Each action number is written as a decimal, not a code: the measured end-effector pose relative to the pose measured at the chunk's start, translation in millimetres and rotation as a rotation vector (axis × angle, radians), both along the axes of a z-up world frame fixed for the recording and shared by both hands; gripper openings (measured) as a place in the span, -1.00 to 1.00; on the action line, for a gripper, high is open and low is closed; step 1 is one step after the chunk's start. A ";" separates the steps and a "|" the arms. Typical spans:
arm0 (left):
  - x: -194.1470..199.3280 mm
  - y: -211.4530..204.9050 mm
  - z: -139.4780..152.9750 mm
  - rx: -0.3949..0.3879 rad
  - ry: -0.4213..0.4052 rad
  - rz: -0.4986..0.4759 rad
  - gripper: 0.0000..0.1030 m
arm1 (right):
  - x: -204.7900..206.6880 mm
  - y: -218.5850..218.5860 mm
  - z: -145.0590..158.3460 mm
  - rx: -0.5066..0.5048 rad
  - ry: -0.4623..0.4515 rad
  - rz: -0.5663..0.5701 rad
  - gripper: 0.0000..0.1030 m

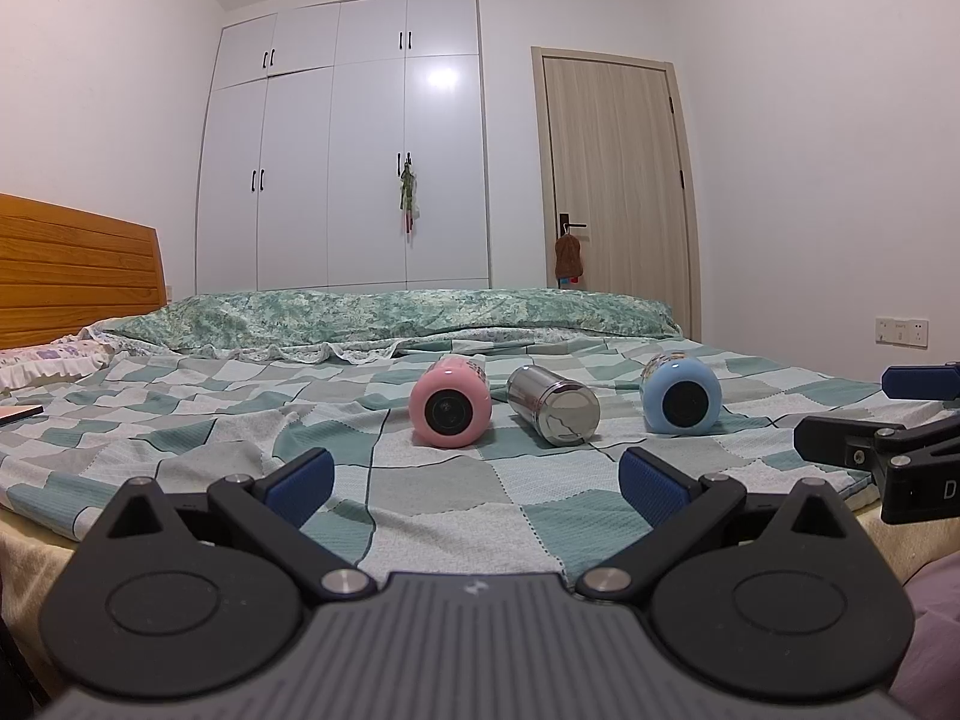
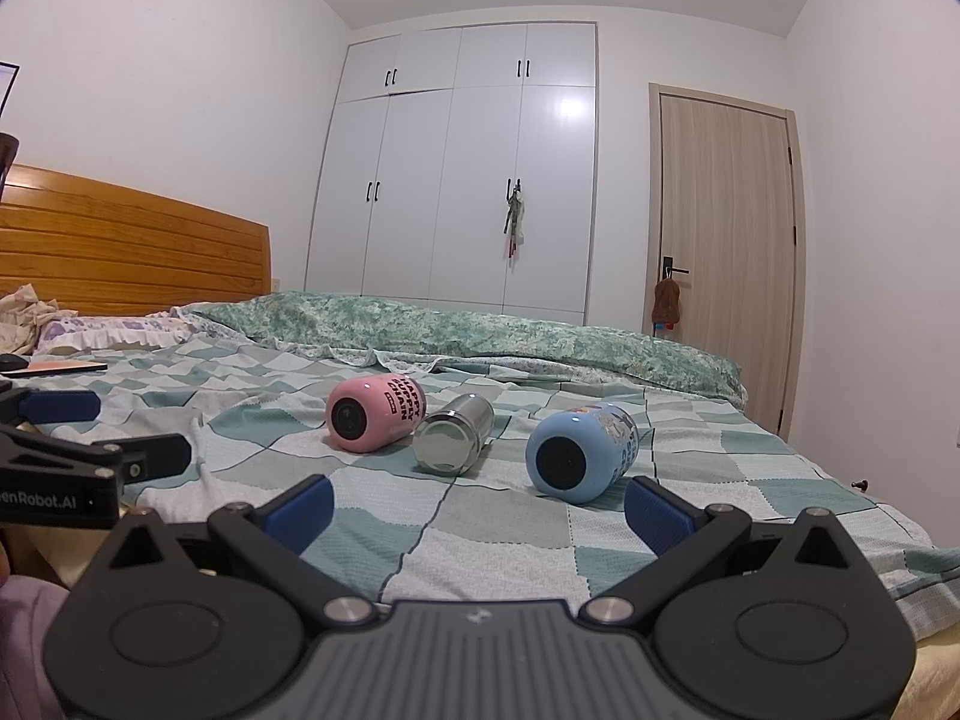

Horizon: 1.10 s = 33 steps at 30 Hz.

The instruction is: Flip cup upright

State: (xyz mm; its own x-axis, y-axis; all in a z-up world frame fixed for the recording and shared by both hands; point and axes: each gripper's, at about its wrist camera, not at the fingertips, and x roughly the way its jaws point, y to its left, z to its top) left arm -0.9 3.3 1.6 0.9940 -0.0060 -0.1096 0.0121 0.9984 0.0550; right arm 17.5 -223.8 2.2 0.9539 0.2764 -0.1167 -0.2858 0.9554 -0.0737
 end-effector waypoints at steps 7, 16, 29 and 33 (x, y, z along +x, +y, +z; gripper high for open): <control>-0.2 0.6 0.3 0.000 0.000 0.000 1.00 | 0.3 0.3 -0.5 0.000 0.000 0.000 1.00; -0.2 0.4 0.1 -0.001 0.000 0.000 1.00 | 1.8 1.3 -1.5 -0.001 -0.001 0.000 1.00; 25.0 5.3 29.6 0.015 0.061 0.017 1.00 | 37.1 10.5 15.1 -0.019 0.072 0.076 1.00; 48.7 10.4 42.4 0.036 0.093 0.033 1.00 | 64.3 23.2 23.7 -0.035 0.079 0.102 1.00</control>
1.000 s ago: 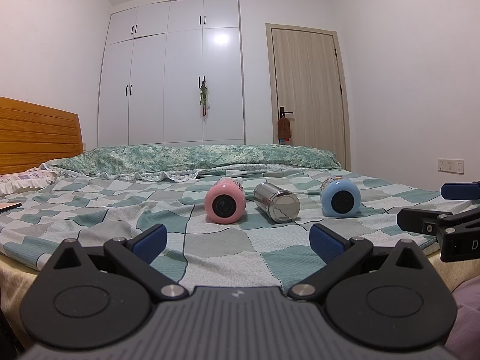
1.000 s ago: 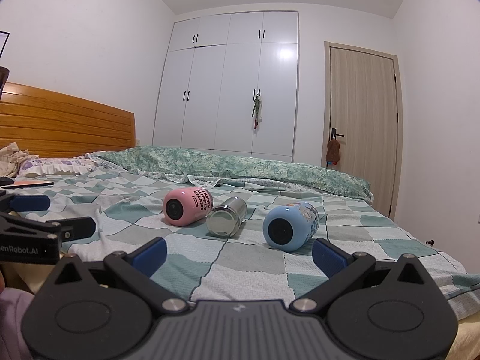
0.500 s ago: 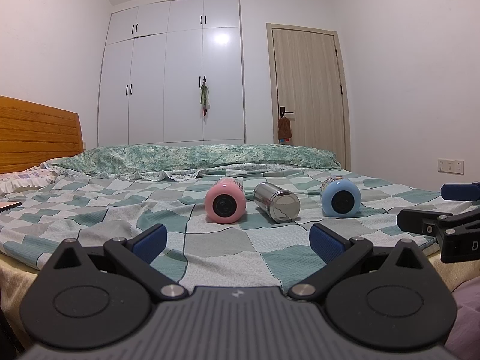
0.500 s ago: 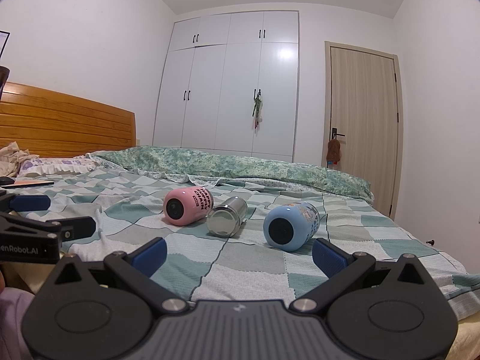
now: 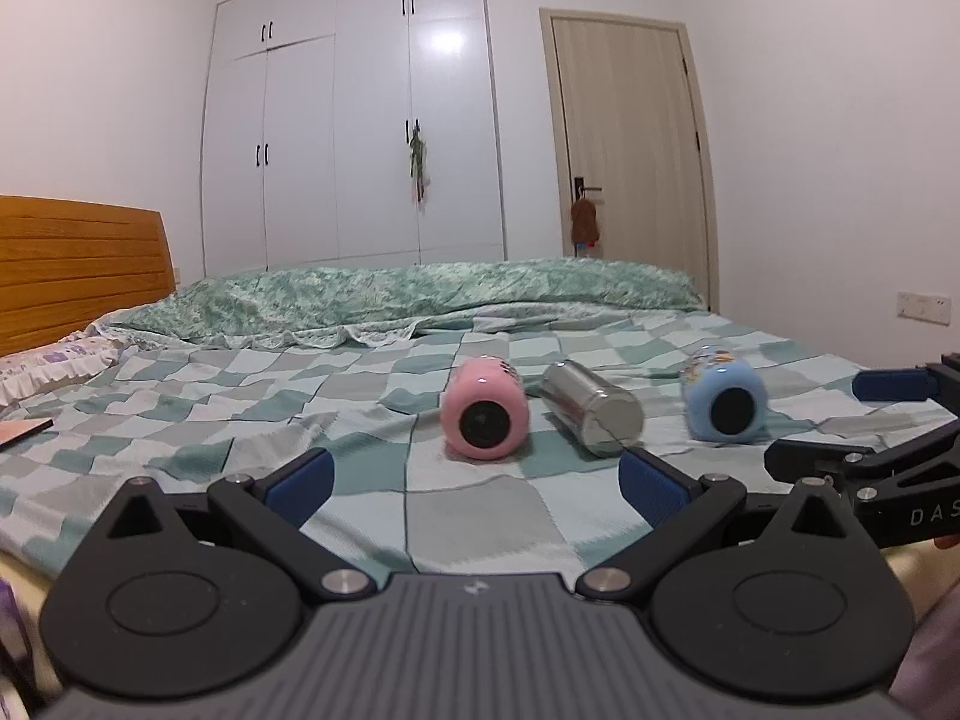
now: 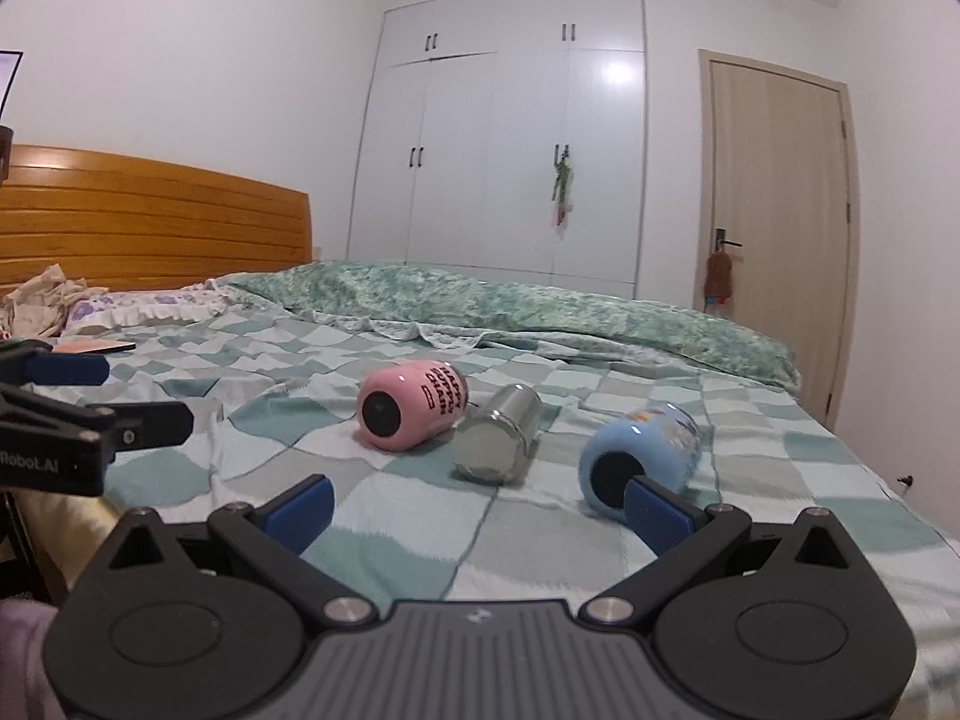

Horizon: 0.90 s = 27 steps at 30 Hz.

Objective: Flip cup upright
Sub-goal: 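Move the right tool toward the pink cup lying on its side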

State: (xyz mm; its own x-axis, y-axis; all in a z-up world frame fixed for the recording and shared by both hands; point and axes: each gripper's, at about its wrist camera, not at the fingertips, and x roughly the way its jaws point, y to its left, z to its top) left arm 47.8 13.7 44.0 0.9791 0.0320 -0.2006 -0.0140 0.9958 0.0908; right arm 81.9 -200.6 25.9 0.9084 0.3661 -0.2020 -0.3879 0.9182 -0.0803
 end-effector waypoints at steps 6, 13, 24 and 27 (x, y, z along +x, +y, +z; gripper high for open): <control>47.8 9.7 16.5 0.016 0.063 0.030 1.00 | 48.6 15.8 18.5 -0.013 0.017 0.050 1.00; 112.1 21.1 31.7 0.006 0.159 0.064 1.00 | 116.9 31.0 45.1 -0.076 0.057 0.113 1.00; 216.7 16.5 35.6 0.071 0.286 0.080 1.00 | 208.1 58.3 52.1 -0.257 0.126 0.204 1.00; 244.1 13.2 33.5 0.072 0.336 0.076 1.00 | 226.9 59.5 48.8 -0.288 0.150 0.220 1.00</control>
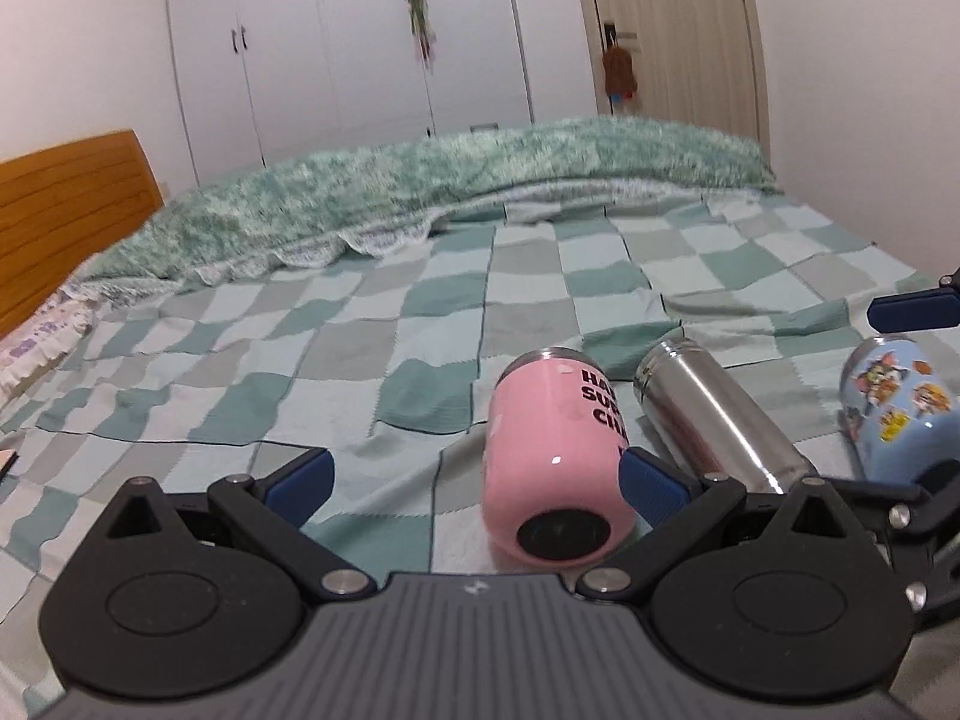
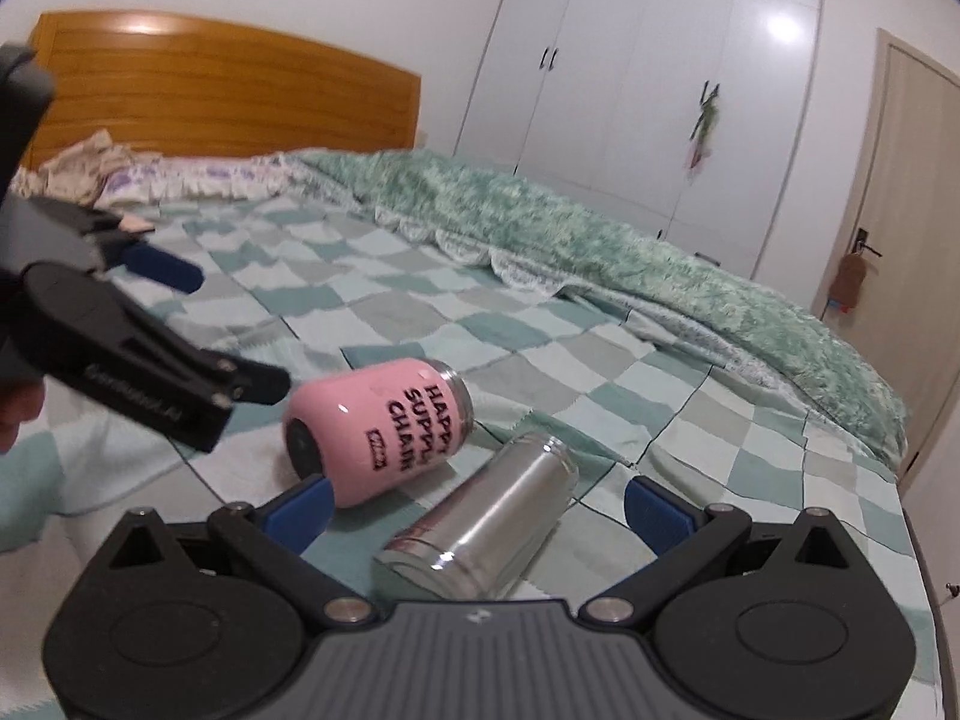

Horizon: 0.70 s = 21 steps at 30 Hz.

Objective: Flip cup upright
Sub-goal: 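Move the right tool toward the pink cup lying on its side, then close the right gripper around the pink cup's body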

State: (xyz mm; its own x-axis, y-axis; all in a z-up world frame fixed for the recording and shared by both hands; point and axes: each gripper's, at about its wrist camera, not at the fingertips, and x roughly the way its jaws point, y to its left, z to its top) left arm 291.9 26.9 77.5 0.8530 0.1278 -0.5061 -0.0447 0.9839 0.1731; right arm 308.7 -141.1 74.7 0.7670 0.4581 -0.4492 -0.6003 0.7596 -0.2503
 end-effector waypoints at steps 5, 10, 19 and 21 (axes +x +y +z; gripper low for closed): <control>40.1 -10.8 -8.4 0.002 0.085 -0.017 1.00 | 28.6 -6.5 -4.5 -0.019 0.053 0.022 1.00; 67.3 -16.2 -21.9 0.030 0.147 -0.008 1.00 | 50.6 -16.9 -6.6 -0.009 0.079 0.016 1.00; 97.7 -20.0 -34.0 0.007 0.228 -0.034 1.00 | 83.3 -19.7 -8.3 -0.006 0.122 -0.005 1.00; 105.1 -20.3 -38.9 0.002 0.260 -0.030 0.94 | 86.3 -20.4 -9.3 -0.003 0.128 -0.006 1.00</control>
State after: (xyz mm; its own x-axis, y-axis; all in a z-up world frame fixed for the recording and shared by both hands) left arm 397.0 6.6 38.5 0.6977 0.1063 -0.7085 0.0303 0.9837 0.1774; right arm 395.0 -161.5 65.4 0.7062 0.4522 -0.5449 -0.6230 0.7624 -0.1747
